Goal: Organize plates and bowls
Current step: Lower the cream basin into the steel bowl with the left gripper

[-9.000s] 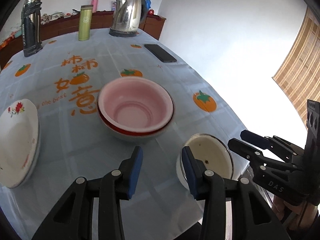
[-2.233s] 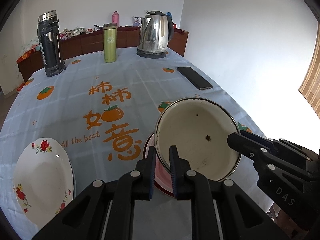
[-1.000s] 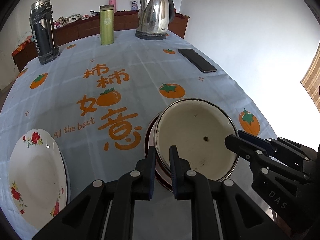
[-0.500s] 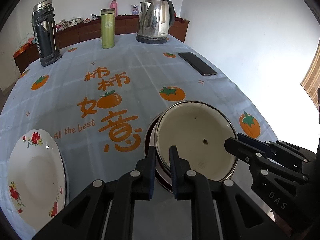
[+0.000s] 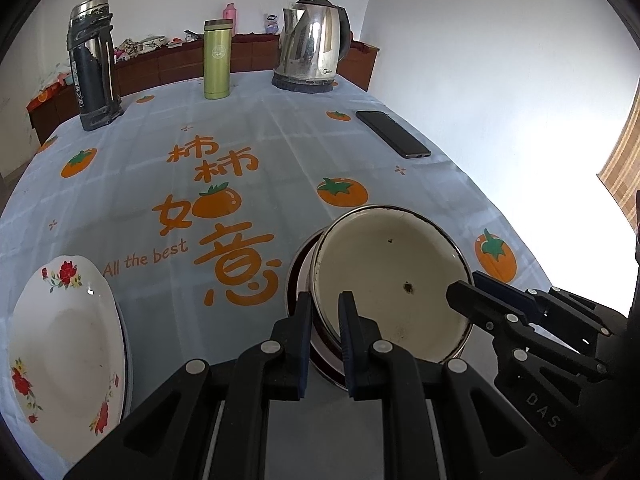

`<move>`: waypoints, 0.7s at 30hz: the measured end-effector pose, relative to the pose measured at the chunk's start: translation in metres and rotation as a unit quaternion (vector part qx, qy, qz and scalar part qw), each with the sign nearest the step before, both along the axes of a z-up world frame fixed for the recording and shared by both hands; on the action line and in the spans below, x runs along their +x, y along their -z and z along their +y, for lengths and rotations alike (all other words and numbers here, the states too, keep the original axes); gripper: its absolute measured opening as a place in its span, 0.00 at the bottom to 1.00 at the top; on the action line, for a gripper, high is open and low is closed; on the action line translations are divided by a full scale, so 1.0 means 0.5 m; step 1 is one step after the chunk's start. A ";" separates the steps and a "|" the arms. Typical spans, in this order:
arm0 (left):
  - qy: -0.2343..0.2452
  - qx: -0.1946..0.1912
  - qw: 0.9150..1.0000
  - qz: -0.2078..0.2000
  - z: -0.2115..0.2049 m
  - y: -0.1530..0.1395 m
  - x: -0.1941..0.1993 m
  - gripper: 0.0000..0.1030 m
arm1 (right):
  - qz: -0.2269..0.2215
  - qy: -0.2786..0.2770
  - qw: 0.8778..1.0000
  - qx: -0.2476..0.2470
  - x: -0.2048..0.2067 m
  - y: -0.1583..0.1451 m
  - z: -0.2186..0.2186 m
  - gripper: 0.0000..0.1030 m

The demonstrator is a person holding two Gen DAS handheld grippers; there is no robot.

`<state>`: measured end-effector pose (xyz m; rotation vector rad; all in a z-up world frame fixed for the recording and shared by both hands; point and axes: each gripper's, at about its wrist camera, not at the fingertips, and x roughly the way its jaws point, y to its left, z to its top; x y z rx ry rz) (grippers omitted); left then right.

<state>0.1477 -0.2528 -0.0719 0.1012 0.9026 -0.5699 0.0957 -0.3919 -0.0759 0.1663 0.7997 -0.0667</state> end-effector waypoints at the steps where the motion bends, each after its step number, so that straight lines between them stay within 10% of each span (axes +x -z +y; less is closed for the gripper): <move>1: 0.000 -0.001 1.000 0.000 0.000 0.000 0.000 0.14 | 0.000 0.000 1.000 -0.002 0.000 0.000 0.001 0.16; 21: 0.001 -0.004 1.000 -0.019 -0.005 0.001 -0.011 0.14 | -0.002 0.005 1.000 -0.009 0.000 0.007 -0.003 0.15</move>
